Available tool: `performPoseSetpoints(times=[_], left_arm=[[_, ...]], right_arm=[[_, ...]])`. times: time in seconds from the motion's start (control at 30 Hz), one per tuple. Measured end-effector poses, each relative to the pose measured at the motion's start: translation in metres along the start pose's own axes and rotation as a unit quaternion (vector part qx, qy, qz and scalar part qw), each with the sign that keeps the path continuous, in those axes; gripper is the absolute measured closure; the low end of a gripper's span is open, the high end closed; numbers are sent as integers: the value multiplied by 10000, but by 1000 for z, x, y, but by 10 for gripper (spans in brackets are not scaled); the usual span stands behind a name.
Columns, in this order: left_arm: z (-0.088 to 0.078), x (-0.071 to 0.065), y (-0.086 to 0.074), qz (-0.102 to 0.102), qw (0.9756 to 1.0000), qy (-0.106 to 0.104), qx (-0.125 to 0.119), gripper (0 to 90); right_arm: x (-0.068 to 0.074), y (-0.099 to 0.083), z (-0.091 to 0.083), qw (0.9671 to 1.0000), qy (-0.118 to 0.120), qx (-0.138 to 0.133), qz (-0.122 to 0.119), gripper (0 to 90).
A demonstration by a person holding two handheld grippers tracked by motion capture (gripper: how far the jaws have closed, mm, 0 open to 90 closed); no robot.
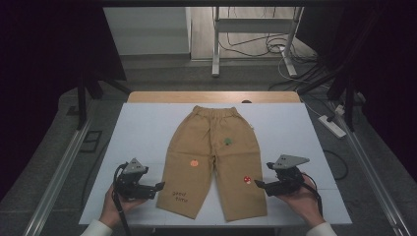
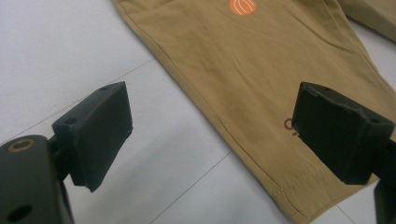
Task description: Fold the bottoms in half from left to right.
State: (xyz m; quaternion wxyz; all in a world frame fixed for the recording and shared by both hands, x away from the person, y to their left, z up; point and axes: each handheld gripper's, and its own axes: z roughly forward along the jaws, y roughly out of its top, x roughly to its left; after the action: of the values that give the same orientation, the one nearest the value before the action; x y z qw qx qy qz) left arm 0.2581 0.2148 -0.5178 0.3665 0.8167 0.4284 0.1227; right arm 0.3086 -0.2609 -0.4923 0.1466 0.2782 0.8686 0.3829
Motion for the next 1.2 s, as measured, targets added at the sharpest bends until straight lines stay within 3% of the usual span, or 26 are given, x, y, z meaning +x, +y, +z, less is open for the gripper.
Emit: performPoseSetpoints(times=[0.53, 0.87, 1.13, 1.2], left_arm=[[2, 1, 1, -23, 10000, -43, 3, 126], [1, 6, 1, -131, 9999, -5, -28, 129], [1, 5, 3, -116, 9999, -21, -61, 129], [1, 5, 4, -117, 9999, -19, -48, 129]], right_arm=[[1, 0, 5, 9997, -26, 185, 166, 213], [3, 5, 8, 9998, 24, 122, 141, 211], [9, 12, 9, 9999, 6, -82, 81, 103], [9, 14, 8, 9998, 109, -127, 115, 85]])
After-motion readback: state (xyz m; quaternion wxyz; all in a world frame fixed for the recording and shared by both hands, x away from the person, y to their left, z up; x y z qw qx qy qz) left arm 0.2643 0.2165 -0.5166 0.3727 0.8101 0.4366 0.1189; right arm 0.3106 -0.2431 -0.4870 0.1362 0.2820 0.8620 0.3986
